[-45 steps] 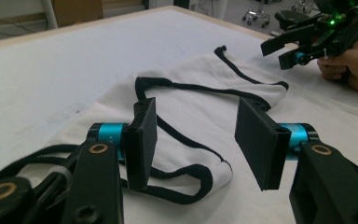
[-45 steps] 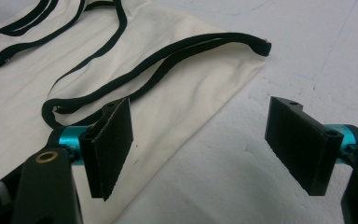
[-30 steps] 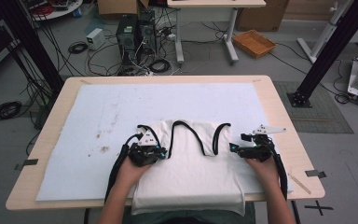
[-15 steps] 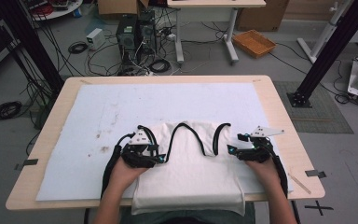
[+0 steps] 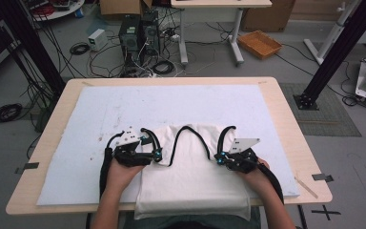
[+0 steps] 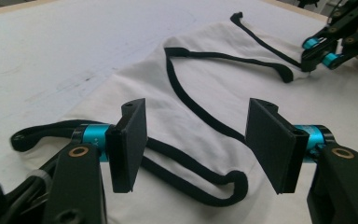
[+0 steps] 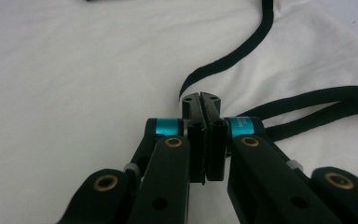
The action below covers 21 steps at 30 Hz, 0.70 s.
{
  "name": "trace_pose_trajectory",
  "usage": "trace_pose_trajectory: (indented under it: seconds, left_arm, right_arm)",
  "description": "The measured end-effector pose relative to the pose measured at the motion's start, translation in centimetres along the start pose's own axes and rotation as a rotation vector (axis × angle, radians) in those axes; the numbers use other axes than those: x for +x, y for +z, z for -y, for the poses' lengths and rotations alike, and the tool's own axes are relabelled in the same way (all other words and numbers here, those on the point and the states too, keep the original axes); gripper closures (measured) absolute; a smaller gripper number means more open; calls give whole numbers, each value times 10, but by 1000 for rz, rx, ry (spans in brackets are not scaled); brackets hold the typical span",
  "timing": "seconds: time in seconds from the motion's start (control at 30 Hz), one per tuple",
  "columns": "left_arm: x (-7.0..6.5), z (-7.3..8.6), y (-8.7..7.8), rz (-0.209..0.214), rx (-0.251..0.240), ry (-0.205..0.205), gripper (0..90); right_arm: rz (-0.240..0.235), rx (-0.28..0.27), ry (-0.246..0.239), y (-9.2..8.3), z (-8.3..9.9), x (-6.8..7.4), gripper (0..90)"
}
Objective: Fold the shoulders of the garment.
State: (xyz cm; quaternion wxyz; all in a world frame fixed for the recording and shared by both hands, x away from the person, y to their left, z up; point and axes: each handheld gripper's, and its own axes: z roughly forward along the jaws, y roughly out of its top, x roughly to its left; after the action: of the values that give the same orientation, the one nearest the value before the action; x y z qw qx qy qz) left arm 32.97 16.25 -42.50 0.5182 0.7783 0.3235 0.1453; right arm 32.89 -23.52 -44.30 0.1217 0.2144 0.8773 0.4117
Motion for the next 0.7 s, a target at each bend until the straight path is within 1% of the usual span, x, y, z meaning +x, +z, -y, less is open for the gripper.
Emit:
trace_pose_trajectory:
  seconds: [0.07,0.1,0.13,0.17,0.2,0.23,0.27,0.3,0.33,0.37,0.4,0.43,0.47,0.5,0.53,0.57,0.63,0.7]
  left_arm:
    - [3,0,-5,-7,-13,-10,389]
    - [3,0,-5,-7,-13,-10,389]
    - [3,0,-5,-7,-13,-10,389]
    - [7,-2,-12,-18,-29,-15,389]
    - [10,-2,-16,-19,-41,-22,389]
    - [11,-2,-17,-21,-44,-26,389]
    - [11,-2,-17,-21,-44,-26,389]
    - [13,-2,-18,-19,-44,-31,388]
    - [13,-2,-18,-19,-44,-31,384]
    - [14,-2,-16,-20,-47,-43,373]
    - [14,-2,-15,-18,-45,-43,365]
    - [15,-2,-14,-20,-44,-42,360]
    - [15,-2,-13,-25,-40,-45,349]
    - [15,-2,-12,-33,-37,-48,325]
    - [15,-2,-12,-39,-31,-53,298]
    - [16,-1,-11,-42,-28,-56,292]
    - [18,0,-10,-54,-26,-60,283]
    - [20,0,-9,-62,-19,-68,280]
  right_arm:
    - [-15,-30,4,-10,2,-1,900]
    - [-15,-30,4,-10,2,-1,900]
    - [-17,-39,12,-14,3,-1,900]
    - [-17,-39,12,-14,3,-1,900]
    - [-8,-34,16,-18,7,-2,900]
    - [-13,-26,27,-18,9,-2,892]
    - [-32,-31,42,-18,10,-3,892]
    - [-31,-56,59,-18,11,-4,546]
    - [-31,-56,59,-18,11,-4,546]
    - [-2,-99,88,-23,10,-5,444]
    - [16,-125,90,-27,11,-7,385]
    - [40,-142,106,-29,11,-9,354]
    - [61,-140,139,-32,12,-11,332]
    - [84,-141,155,-34,13,-14,280]
    - [105,-148,173,-37,15,-16,247]
    - [118,-153,199,-39,17,-19,225]
    - [139,-160,238,-43,20,-24,217]
    - [160,-169,259,-46,23,-27,217]
